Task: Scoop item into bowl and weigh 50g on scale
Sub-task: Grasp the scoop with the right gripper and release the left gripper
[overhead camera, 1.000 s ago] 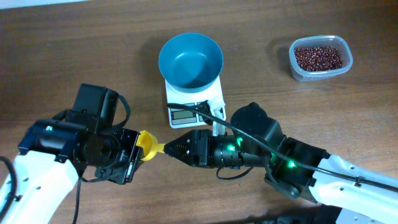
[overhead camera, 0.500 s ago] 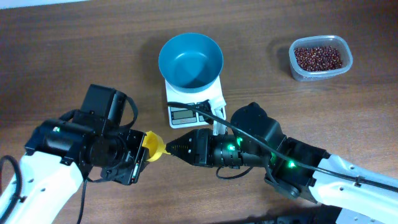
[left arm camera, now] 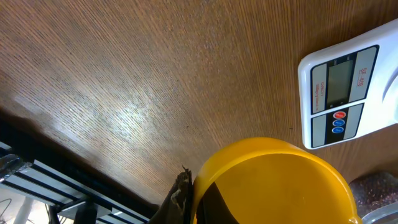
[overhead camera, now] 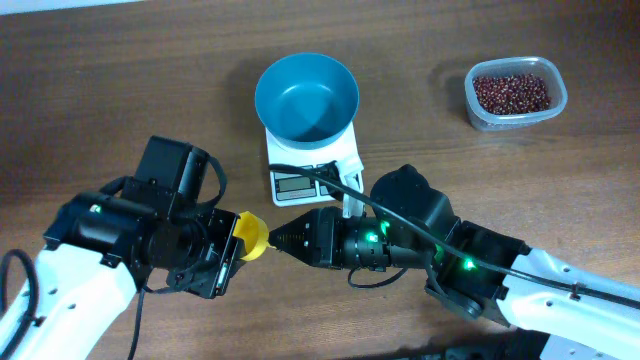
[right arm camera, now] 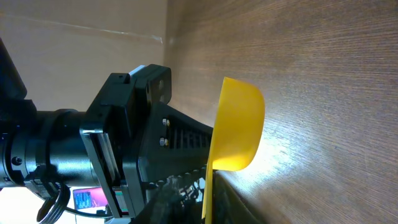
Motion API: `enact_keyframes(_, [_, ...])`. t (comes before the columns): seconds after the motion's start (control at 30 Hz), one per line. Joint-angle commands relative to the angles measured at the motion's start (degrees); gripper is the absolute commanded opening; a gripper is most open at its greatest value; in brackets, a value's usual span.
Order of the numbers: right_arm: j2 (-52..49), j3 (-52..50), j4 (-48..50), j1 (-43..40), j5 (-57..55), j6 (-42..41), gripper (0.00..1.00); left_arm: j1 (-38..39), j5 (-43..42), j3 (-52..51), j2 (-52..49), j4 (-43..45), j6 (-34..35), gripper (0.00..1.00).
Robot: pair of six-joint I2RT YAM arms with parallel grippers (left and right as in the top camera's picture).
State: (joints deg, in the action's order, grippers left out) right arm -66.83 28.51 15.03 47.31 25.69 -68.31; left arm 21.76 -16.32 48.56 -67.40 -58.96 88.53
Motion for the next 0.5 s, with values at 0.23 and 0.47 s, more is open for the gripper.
enact_keyframes(0.23, [-0.1,0.7,-1.5,0.4,-0.5,0.5,0.06,0.3,-0.4,0.7,-0.3,-0.1,0.7,0.00])
enact_keyframes(0.47, [-0.1,0.7,-1.8,0.4,-1.4,0.7,0.04,0.3,-0.4,0.7,-0.3,-0.1,0.7,0.46])
